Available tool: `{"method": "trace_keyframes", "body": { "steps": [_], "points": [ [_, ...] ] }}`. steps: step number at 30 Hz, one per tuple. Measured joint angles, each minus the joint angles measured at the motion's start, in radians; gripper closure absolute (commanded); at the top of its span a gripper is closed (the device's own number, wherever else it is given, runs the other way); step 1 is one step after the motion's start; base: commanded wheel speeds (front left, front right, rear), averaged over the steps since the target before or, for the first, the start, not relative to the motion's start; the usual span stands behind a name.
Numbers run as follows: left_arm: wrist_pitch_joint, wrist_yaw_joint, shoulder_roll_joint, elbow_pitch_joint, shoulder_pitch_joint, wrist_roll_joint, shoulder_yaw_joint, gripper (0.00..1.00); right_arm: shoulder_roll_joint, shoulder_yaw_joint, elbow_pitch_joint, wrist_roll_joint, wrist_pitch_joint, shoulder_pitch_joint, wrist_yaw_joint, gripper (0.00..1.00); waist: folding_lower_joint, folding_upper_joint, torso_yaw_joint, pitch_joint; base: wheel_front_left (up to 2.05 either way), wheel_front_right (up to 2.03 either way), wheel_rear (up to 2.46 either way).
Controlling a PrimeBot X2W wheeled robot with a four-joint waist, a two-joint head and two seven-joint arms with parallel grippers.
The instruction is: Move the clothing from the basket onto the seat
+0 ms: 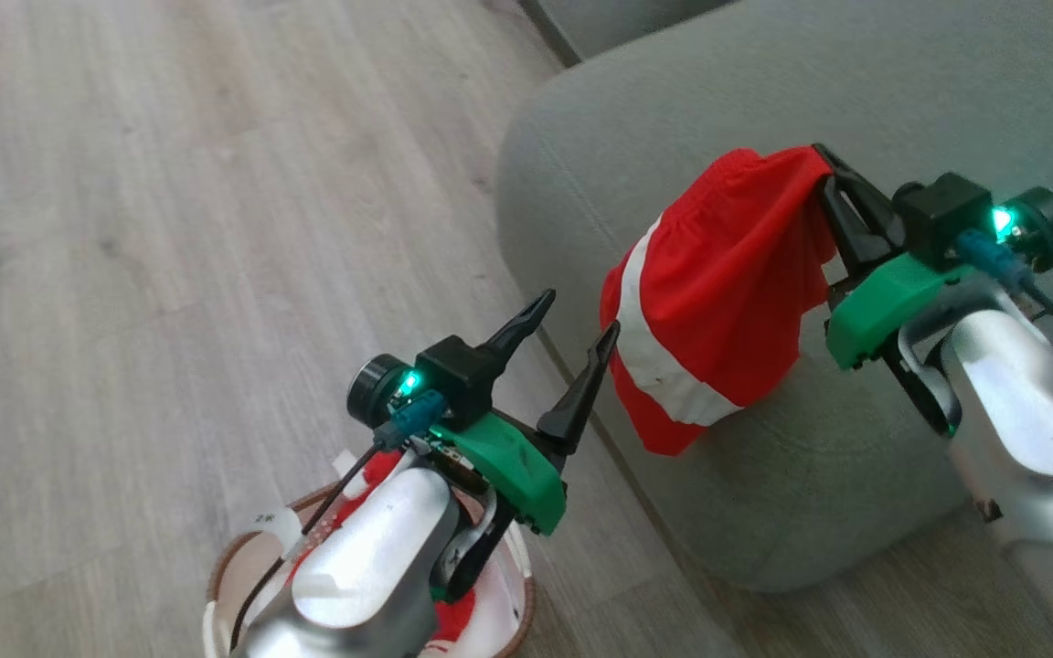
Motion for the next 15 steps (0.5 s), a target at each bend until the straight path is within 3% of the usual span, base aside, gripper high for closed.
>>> {"method": "trace_keyframes", "body": {
  "steps": [7, 15],
  "points": [
    [0.0, 0.007, 0.0, -0.021, 0.0, 0.041, -0.008, 0.0, -0.004, 0.01, 0.018, 0.026, 0.017, -0.04, 0.0, 1.0, 0.0, 0.0, -0.048, 0.062, 0.0, 0.0, 0.0],
    [0.0, 0.006, 0.002, -0.025, -0.03, 0.106, 0.022, 0.0, -0.022, 0.035, 0.08, 0.047, 0.019, -0.207, 0.0, 1.0, 0.0, 0.0, -0.014, 0.16, 0.0, 0.0, 0.0]
  ]
}}
